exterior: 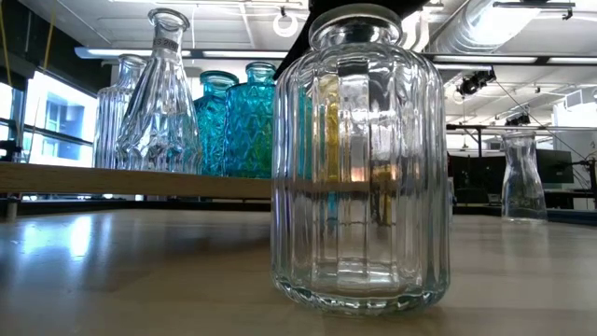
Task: Sort vases onto shelf
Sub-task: Put the blue vase on the shelf aligned with the other blue vase
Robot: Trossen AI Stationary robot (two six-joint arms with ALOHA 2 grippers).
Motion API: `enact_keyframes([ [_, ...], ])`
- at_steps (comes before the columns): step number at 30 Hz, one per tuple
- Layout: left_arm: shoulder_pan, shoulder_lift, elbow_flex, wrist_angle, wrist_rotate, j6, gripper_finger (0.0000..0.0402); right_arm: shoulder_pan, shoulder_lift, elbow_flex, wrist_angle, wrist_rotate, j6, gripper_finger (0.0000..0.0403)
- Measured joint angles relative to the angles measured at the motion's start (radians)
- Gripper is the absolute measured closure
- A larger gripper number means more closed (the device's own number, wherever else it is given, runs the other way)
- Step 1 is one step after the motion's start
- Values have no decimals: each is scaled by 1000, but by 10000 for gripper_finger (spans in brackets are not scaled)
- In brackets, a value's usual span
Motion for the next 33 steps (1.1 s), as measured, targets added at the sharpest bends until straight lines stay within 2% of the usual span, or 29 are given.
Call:
enact_keyframes([
  [19,0,0,0,0,9,-1,306,-34,0,1,47,-25,-53,403],
  [33,0,1,0,0,24,-1,306,-1,0,1,53,-73,-19,403],
])
